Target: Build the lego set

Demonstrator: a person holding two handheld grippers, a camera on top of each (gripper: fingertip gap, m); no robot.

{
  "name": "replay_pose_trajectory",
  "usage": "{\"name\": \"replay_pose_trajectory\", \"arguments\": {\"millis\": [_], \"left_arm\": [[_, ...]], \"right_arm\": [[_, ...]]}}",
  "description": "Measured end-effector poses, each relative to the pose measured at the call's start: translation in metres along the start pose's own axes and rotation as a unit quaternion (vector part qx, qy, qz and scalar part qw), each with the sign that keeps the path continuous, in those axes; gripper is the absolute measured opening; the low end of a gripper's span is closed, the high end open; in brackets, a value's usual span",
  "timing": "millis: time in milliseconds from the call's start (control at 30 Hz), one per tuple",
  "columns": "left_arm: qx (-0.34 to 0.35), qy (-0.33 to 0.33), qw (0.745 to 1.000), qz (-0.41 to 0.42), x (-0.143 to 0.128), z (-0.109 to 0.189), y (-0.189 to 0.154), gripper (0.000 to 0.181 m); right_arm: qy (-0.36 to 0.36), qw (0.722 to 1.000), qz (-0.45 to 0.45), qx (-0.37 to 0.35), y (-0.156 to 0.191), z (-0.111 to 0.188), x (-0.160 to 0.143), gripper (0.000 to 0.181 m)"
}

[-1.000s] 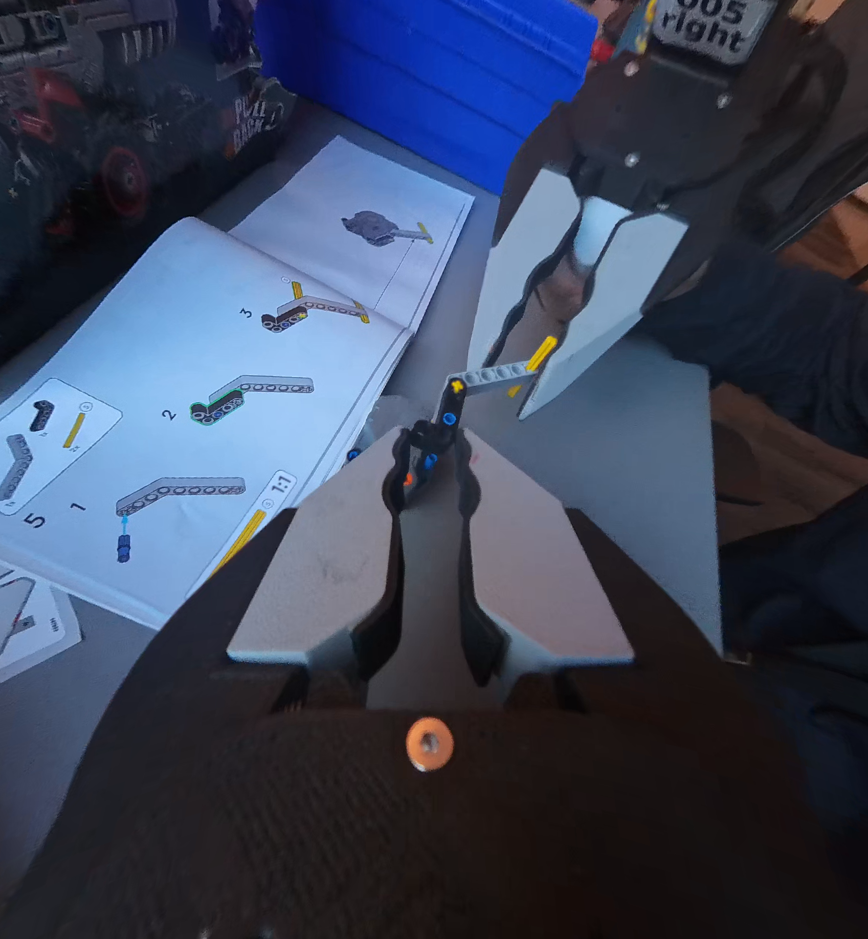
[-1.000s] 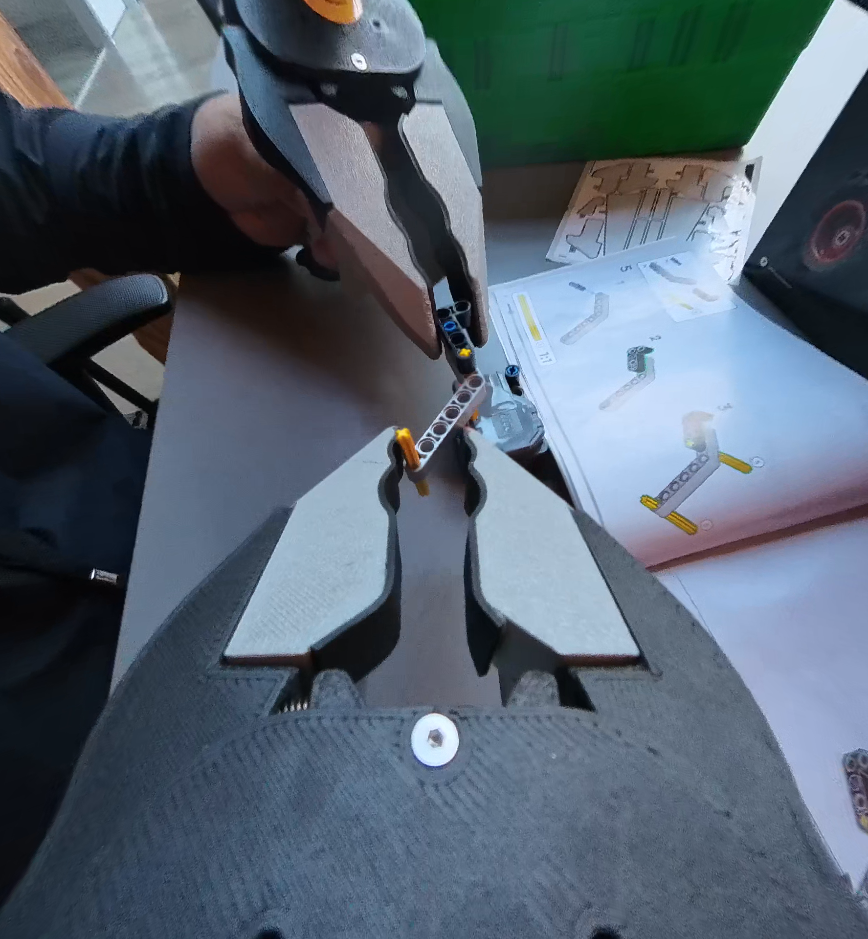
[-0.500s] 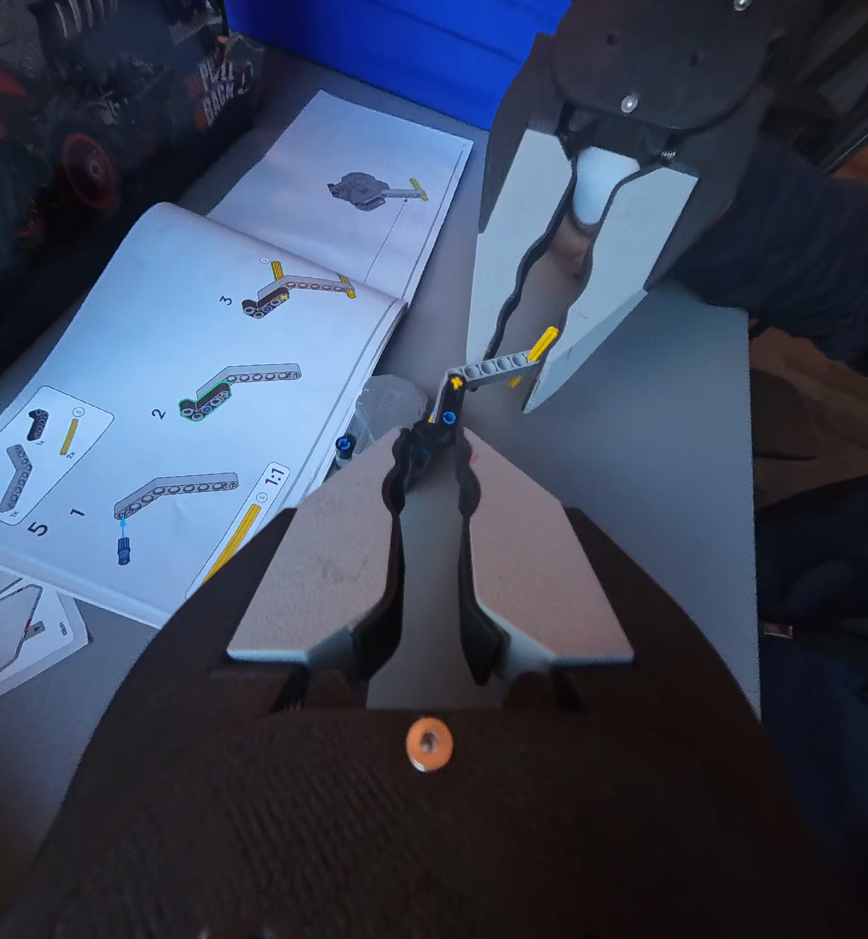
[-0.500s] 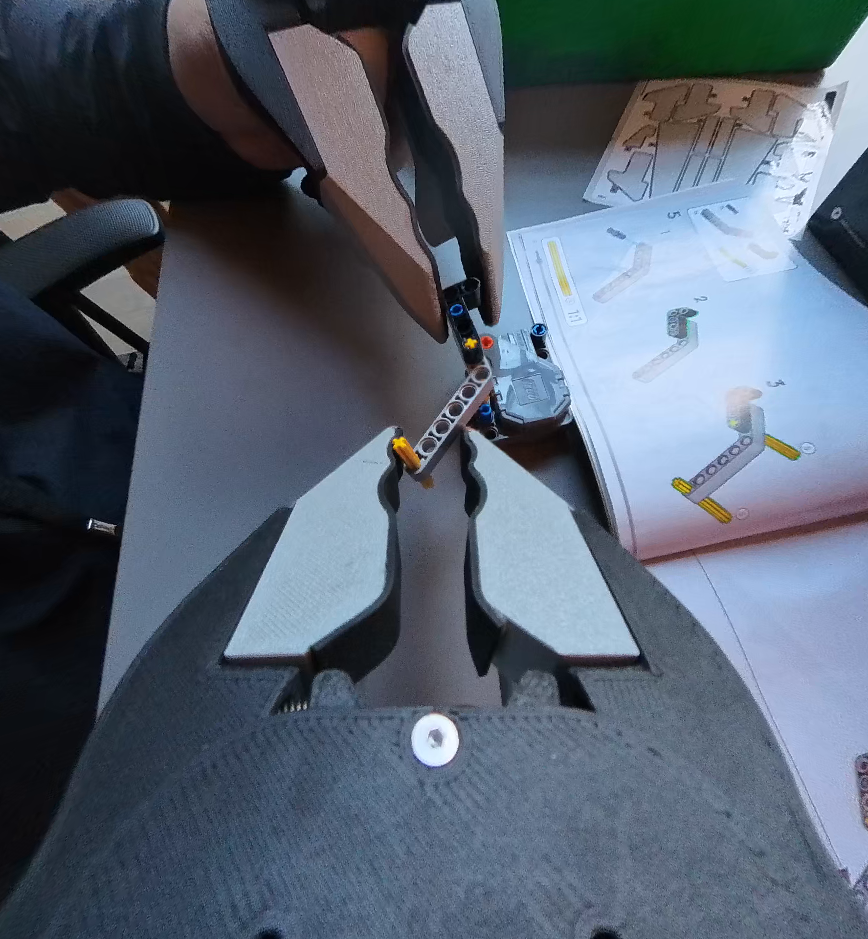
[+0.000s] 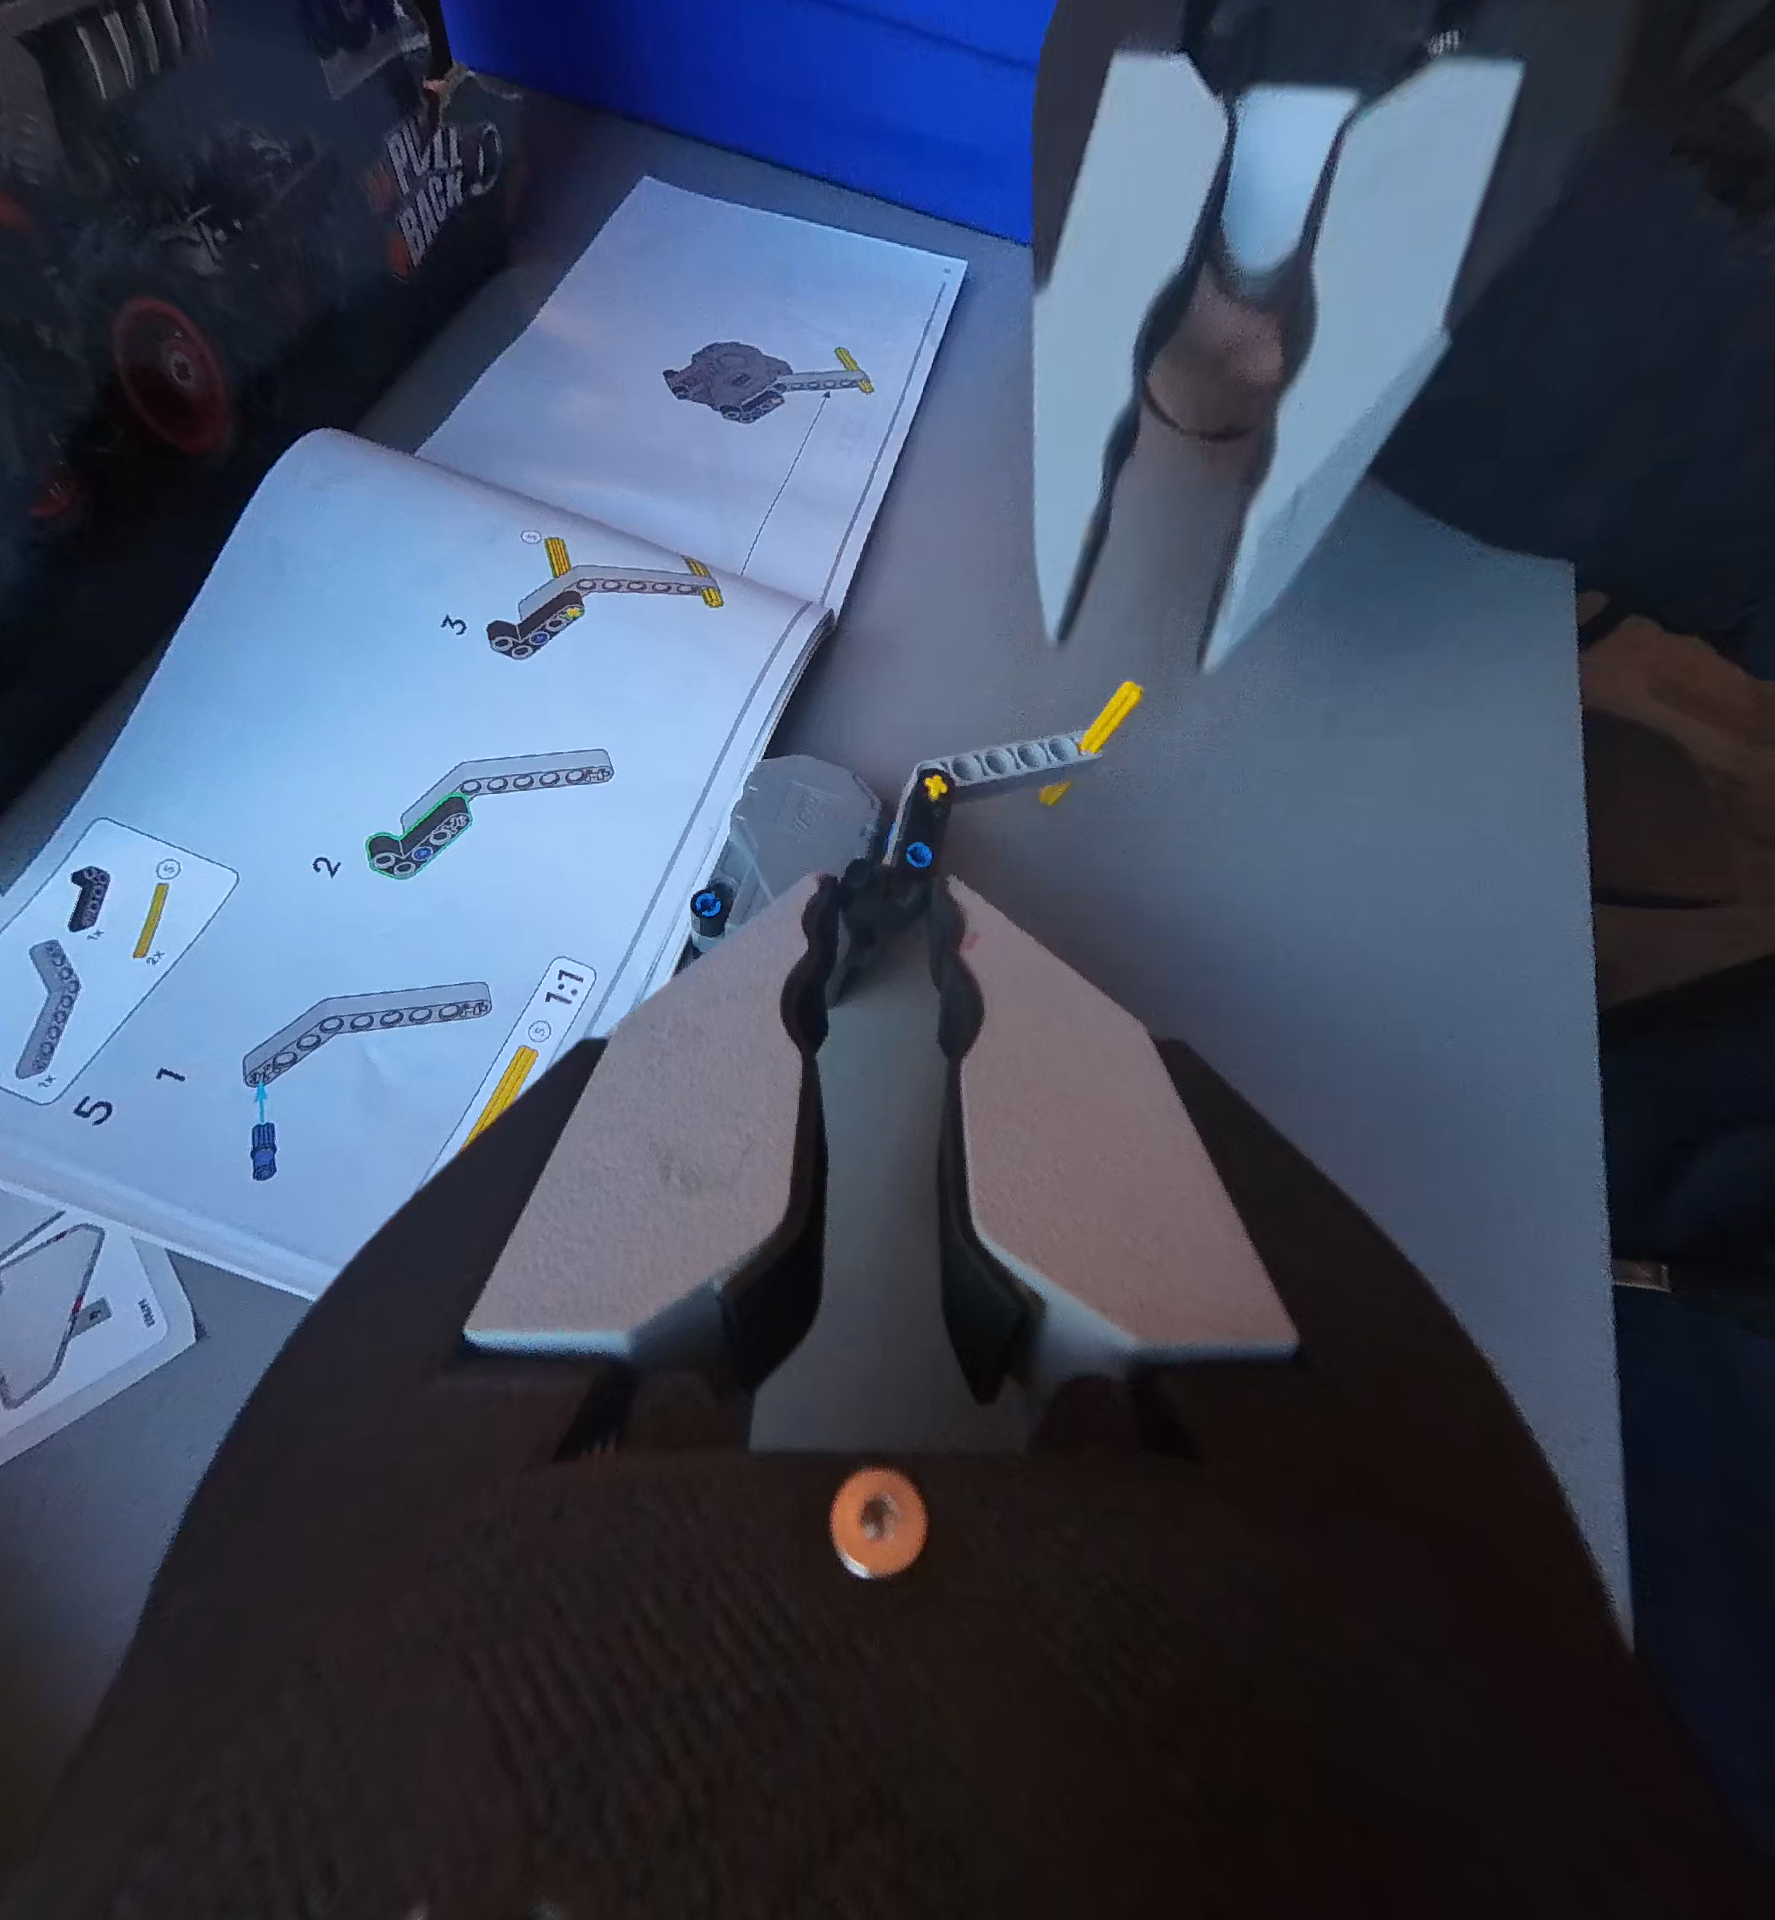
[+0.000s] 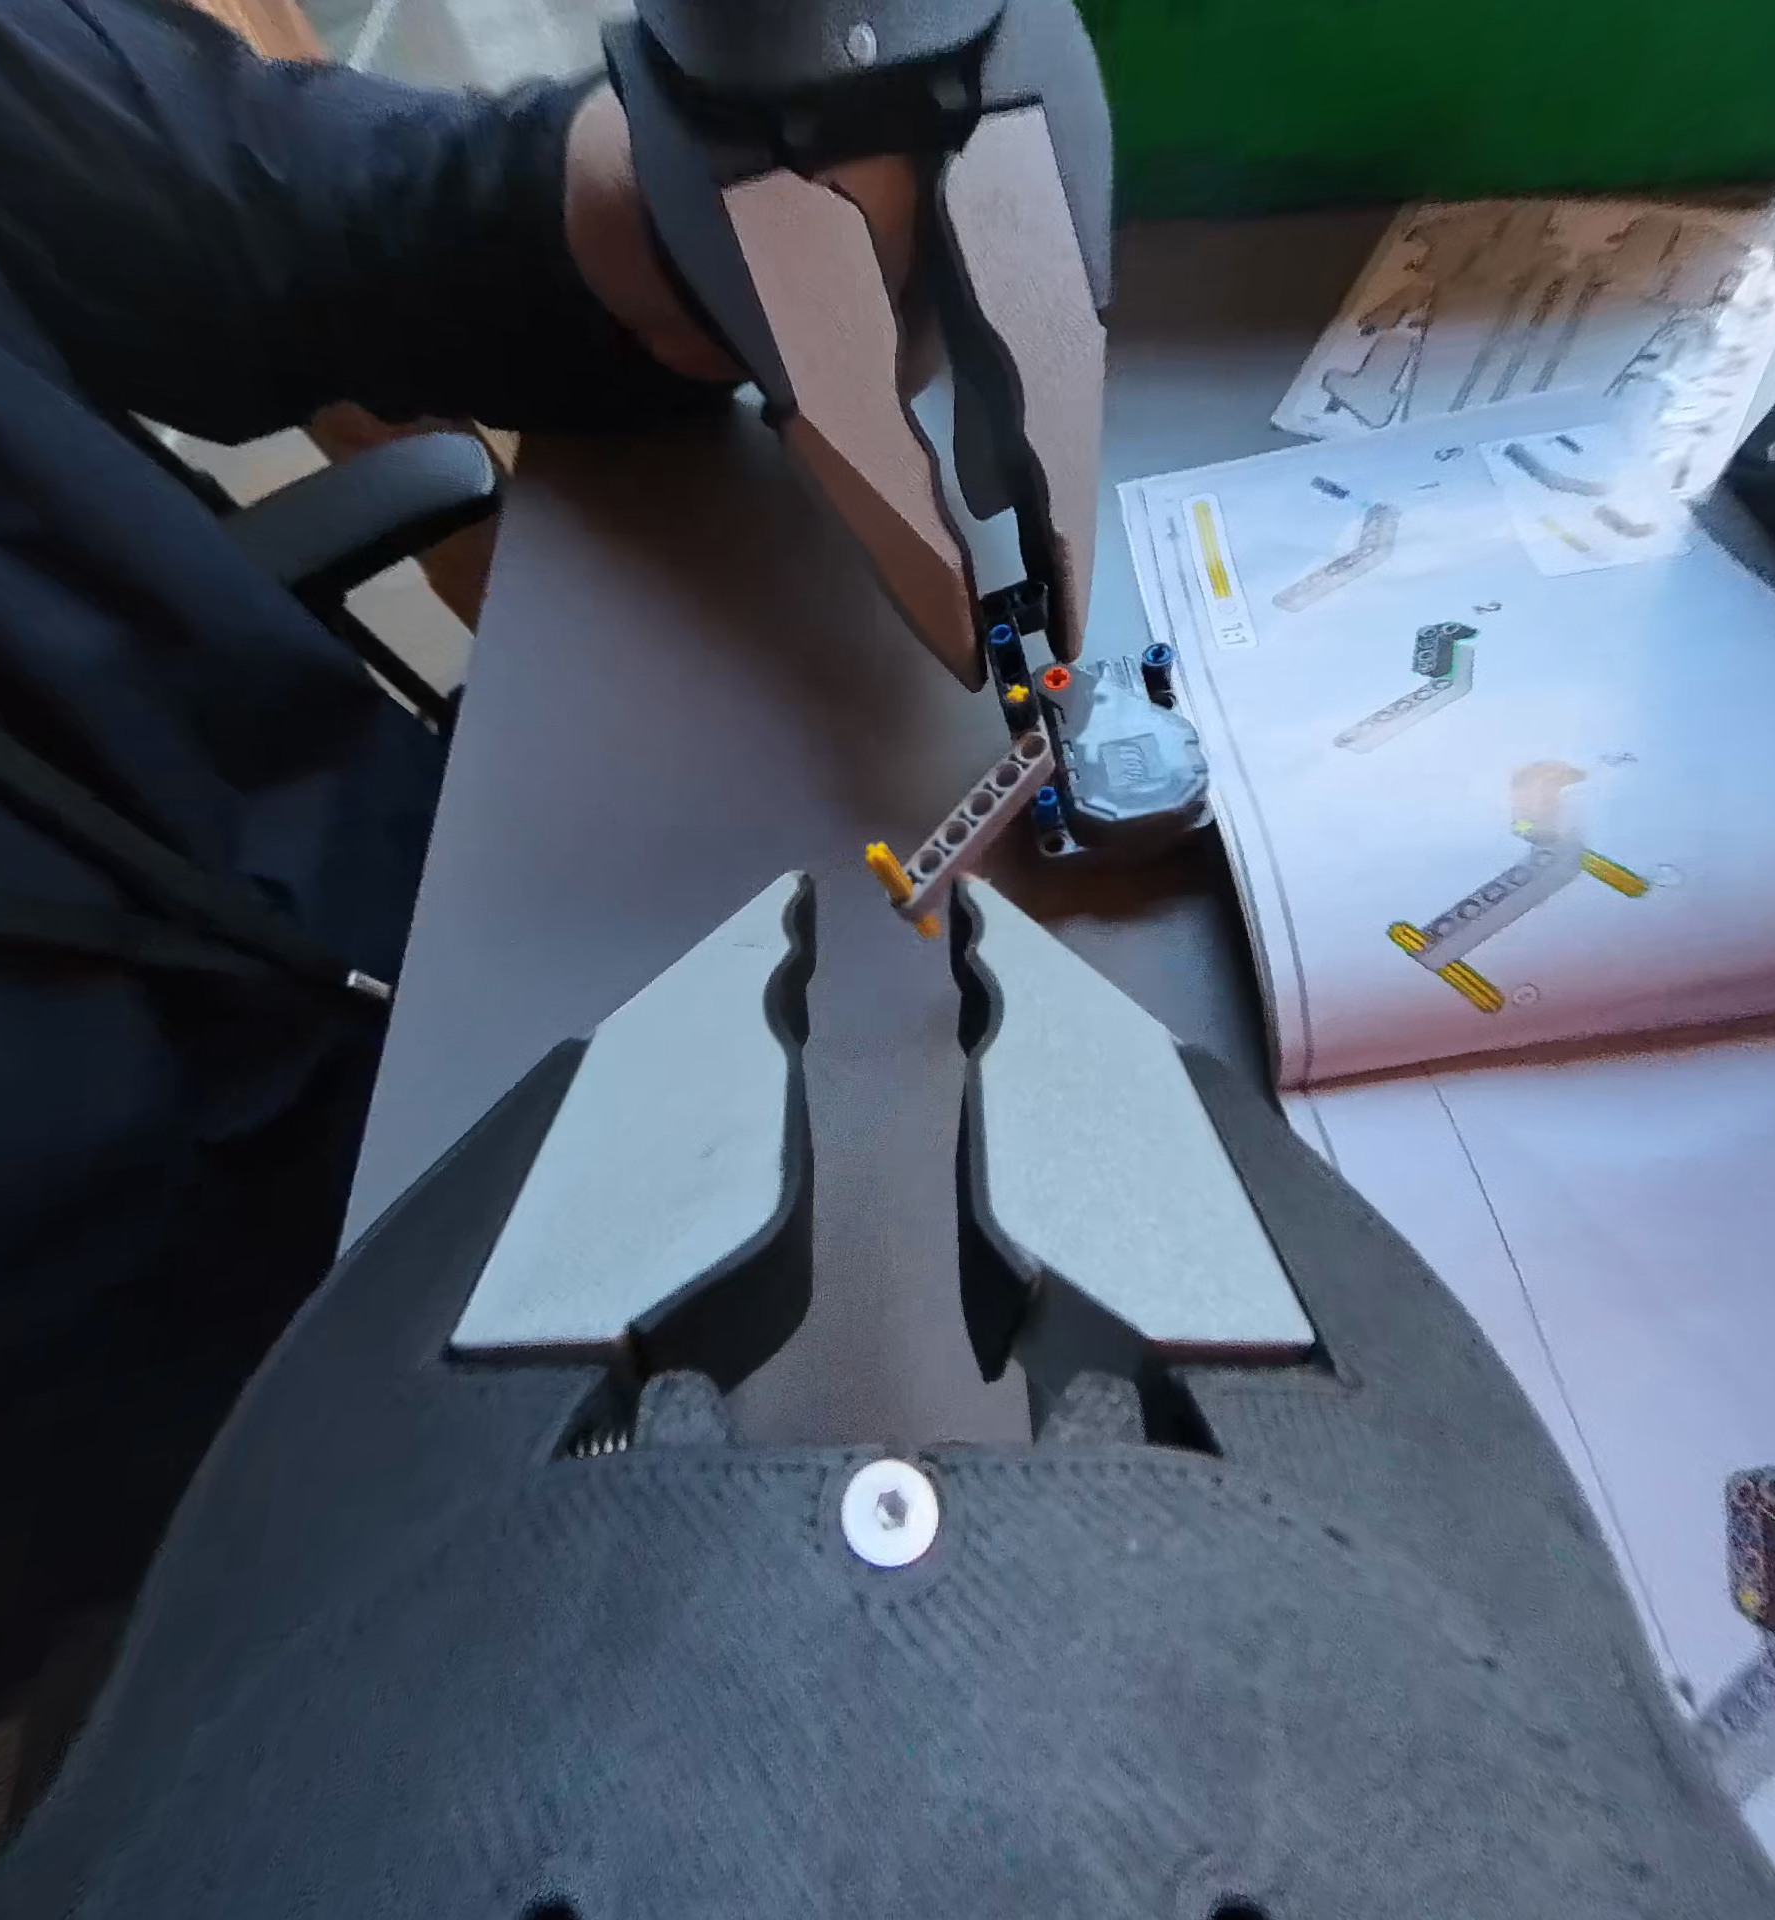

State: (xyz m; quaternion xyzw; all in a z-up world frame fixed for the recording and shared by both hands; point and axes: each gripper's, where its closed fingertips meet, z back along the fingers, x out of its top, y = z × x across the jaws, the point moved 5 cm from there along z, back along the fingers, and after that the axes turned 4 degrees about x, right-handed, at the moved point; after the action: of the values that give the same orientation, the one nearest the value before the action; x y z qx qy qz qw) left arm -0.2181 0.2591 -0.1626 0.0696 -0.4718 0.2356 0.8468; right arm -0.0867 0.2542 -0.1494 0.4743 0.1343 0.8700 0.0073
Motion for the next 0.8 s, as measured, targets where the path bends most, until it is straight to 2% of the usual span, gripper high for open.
{"name": "replay_pose_trajectory", "arguments": {"millis": [100, 200, 300, 400, 533, 800], "left_arm": [[-0.003, -0.003, 1.000, 0.001, 0.000, -0.001, 0.000, 0.014], [-0.007, -0.004, 1.000, 0.005, 0.000, -0.001, 0.001, 0.014], [-0.010, -0.004, 1.000, 0.008, 0.000, -0.001, 0.002, 0.014], [-0.011, -0.001, 1.000, 0.005, 0.000, -0.001, 0.002, 0.014], [-0.008, 0.001, 1.000, -0.006, 0.000, -0.001, 0.000, 0.014], [-0.007, 0.000, 1.000, -0.009, 0.000, 0.000, 0.000, 0.014]], "right_arm": [[-0.046, 0.998, -0.015, -0.040, -0.015, 0.032, 0.000, 0.024], [-0.138, 0.986, -0.040, -0.085, -0.030, 0.071, 0.004, 0.027], [-0.226, 0.961, -0.061, -0.149, -0.046, 0.108, 0.005, 0.029], [-0.281, 0.931, -0.085, -0.219, -0.061, 0.136, 0.001, 0.029], [-0.302, 0.923, -0.090, -0.223, -0.062, 0.141, 0.001, 0.029], [-0.239, 0.940, -0.061, -0.237, -0.061, 0.117, 0.000, 0.028]]}}
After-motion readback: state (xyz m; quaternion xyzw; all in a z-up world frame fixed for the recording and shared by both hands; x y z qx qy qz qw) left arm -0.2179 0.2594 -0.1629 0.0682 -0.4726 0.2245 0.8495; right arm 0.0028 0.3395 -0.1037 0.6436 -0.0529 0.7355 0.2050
